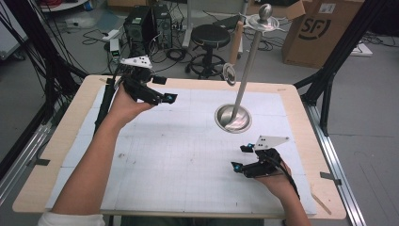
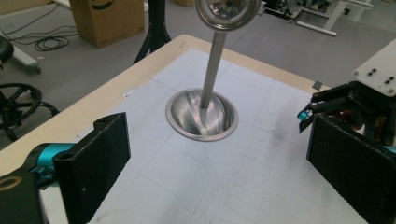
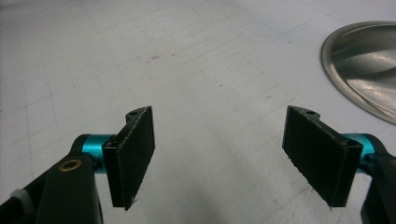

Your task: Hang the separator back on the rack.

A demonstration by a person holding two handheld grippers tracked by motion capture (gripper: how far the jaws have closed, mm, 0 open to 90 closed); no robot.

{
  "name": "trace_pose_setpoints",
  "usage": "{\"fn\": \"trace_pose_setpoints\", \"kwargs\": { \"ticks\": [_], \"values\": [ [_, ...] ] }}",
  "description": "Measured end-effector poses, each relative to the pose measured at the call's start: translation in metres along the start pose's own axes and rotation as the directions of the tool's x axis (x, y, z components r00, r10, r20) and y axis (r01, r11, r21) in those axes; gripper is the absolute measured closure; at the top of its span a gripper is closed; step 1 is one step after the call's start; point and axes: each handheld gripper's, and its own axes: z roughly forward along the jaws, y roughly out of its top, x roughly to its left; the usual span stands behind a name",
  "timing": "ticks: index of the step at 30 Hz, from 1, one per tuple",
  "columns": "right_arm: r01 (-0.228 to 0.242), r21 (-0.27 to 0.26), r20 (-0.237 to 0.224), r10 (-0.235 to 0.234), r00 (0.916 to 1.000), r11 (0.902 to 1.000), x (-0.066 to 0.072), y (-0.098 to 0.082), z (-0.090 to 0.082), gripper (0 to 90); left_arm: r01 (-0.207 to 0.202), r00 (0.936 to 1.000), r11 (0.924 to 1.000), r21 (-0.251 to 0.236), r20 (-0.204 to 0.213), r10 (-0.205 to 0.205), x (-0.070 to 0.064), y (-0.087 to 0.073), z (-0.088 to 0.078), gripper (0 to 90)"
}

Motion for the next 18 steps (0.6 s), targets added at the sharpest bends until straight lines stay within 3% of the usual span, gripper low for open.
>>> {"fn": "trace_pose_setpoints", "kwargs": {
  "ticks": [9,18],
  "values": [
    [0.000,0.002,0.001,0.000,1.0000,1.0000,0.001,0.000,0.000,24.4,-0.023,0.9991,0.9997,0.002,-0.035,0.023,-0.006,-0.019,-0.016,6.8],
    [-0.003,0.007,0.003,0.003,1.0000,1.0000,0.001,-0.001,0.000,24.5,-0.017,0.9994,0.9998,0.008,-0.029,0.018,-0.009,-0.041,-0.025,6.3]
  ]
}}
